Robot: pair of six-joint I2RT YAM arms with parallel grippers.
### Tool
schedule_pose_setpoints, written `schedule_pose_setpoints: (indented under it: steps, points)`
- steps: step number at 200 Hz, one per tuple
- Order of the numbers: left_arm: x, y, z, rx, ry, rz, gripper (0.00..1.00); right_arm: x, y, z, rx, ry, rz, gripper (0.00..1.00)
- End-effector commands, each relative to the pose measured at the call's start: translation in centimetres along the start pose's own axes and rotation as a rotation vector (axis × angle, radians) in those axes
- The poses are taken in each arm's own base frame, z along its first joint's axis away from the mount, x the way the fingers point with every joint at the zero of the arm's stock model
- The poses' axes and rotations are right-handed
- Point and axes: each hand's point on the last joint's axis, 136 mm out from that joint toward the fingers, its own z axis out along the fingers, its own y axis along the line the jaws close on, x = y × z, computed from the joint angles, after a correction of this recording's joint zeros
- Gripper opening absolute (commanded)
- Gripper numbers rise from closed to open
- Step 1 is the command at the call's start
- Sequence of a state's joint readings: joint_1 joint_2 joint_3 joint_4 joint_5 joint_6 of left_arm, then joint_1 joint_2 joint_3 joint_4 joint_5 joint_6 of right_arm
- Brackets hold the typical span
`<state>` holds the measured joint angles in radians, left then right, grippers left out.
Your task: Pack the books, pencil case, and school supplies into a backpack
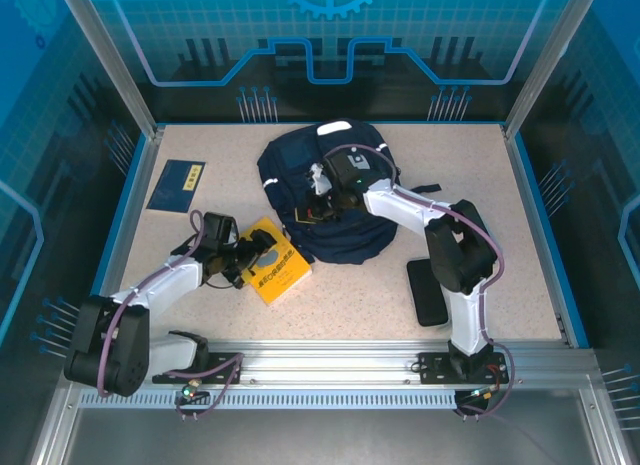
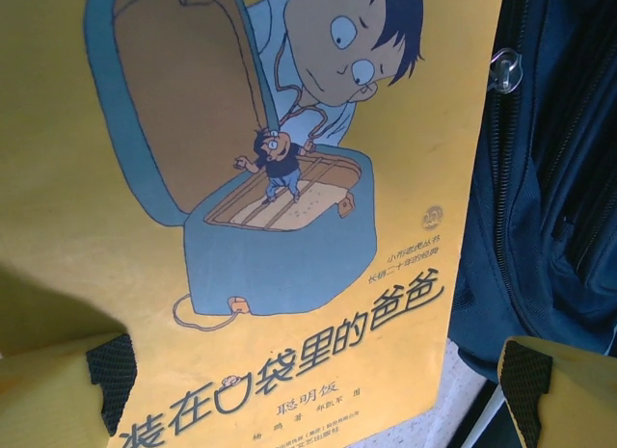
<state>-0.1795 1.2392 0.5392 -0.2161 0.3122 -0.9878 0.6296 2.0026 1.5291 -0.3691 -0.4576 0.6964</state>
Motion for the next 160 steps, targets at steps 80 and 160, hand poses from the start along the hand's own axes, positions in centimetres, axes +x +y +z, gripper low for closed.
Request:
schedule_pose_setpoints:
  steps: [80, 160]
  points:
    - [0.4, 5.6, -2.7, -0.249, -0.067, -0.009, 0.96, 5.7, 0.3, 3.3, 0.29, 0.16, -0.286, 0.44]
    - [1.0, 5.2, -0.1, -0.206, 0.025, -0.027, 0.75, 5.6, -2.9, 6.3, 0.483, 0.207, -0.333, 0.49]
